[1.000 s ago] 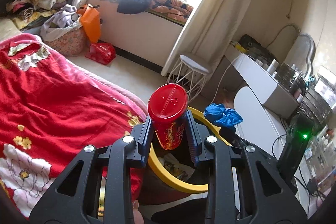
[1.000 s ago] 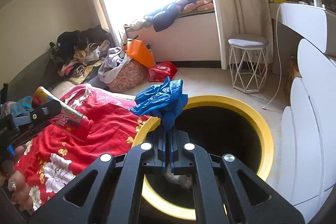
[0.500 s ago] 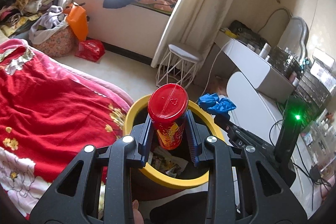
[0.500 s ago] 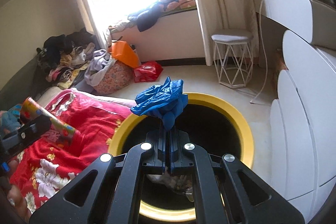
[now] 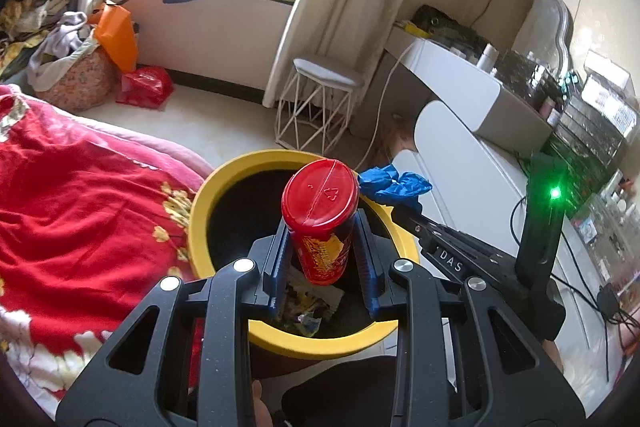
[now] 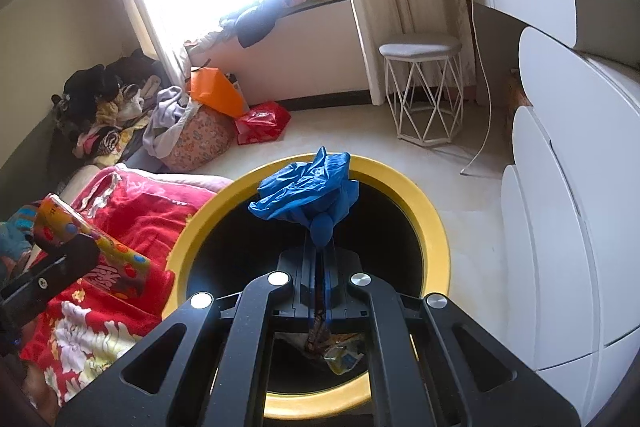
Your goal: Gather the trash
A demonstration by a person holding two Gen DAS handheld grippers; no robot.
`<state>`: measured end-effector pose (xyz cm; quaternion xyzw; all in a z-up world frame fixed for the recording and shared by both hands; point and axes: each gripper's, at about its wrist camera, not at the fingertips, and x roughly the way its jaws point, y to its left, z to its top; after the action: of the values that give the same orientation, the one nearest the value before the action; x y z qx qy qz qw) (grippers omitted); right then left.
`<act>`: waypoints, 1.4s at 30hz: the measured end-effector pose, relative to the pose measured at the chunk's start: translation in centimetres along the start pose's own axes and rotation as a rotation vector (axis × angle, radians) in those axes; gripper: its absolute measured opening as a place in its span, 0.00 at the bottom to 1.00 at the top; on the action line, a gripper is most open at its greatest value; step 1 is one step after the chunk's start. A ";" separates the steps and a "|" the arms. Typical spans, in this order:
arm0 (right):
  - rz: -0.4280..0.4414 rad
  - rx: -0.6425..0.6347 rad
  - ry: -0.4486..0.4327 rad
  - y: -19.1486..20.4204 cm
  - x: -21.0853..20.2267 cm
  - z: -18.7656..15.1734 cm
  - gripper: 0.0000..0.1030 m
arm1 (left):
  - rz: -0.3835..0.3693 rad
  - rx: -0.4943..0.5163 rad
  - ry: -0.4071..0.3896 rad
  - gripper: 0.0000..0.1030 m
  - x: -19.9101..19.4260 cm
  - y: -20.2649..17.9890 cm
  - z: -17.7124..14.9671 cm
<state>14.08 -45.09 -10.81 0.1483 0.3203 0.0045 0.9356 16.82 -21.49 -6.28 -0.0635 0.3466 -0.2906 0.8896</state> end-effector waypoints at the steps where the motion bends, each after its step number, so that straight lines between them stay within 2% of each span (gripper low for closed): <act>1: 0.004 0.003 0.005 -0.2 0.1 -0.1 0.03 | -0.001 0.002 0.008 0.23 0.4 -0.1 -0.1; 12: 0.010 0.011 0.053 -1.1 1.5 -0.9 0.04 | -0.010 -0.001 0.069 0.23 3.4 0.2 -0.3; 13: 0.010 0.011 0.060 -1.1 1.6 -1.0 0.06 | -0.013 -0.005 0.075 0.24 3.7 0.3 -0.3; 14: 0.009 0.013 0.066 -1.2 1.7 -1.0 0.10 | -0.017 -0.009 0.079 0.32 3.8 0.4 -0.4; 15: 0.008 0.020 0.073 -1.2 1.7 -1.1 0.25 | -0.030 -0.016 0.085 0.39 4.1 0.6 -0.4; 16: 0.008 0.025 0.076 -1.3 1.7 -1.2 0.40 | -0.035 -0.023 0.089 0.52 4.2 0.6 -0.4; 17: 0.009 0.033 0.073 -1.4 1.6 -1.2 0.41 | -0.032 -0.025 0.089 0.60 4.3 0.7 -0.4; 19: 0.002 0.038 0.070 -1.7 1.5 -1.3 0.42 | -0.032 -0.028 0.089 0.64 4.1 0.8 -0.4; 22: -0.006 0.048 0.067 -1.9 1.1 -1.3 0.50 | -0.018 -0.044 0.075 0.86 3.6 1.0 -0.3; 23: -0.005 0.051 0.064 -2.0 1.0 -1.3 0.51 | -0.015 -0.052 0.072 0.90 3.4 1.1 -0.3; 34: -0.013 0.013 0.017 -1.0 -1.6 -1.1 0.75 | 0.061 -0.083 0.035 0.90 0.1 1.9 -0.3; 42: 0.011 -0.041 -0.015 1.4 -3.7 -1.0 0.82 | 0.121 -0.086 -0.010 0.90 -3.6 2.6 -0.4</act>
<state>10.64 -43.90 -8.96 0.1307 0.3123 0.0153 0.9408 15.68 -17.31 -5.36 -0.0820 0.3578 -0.2207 0.9037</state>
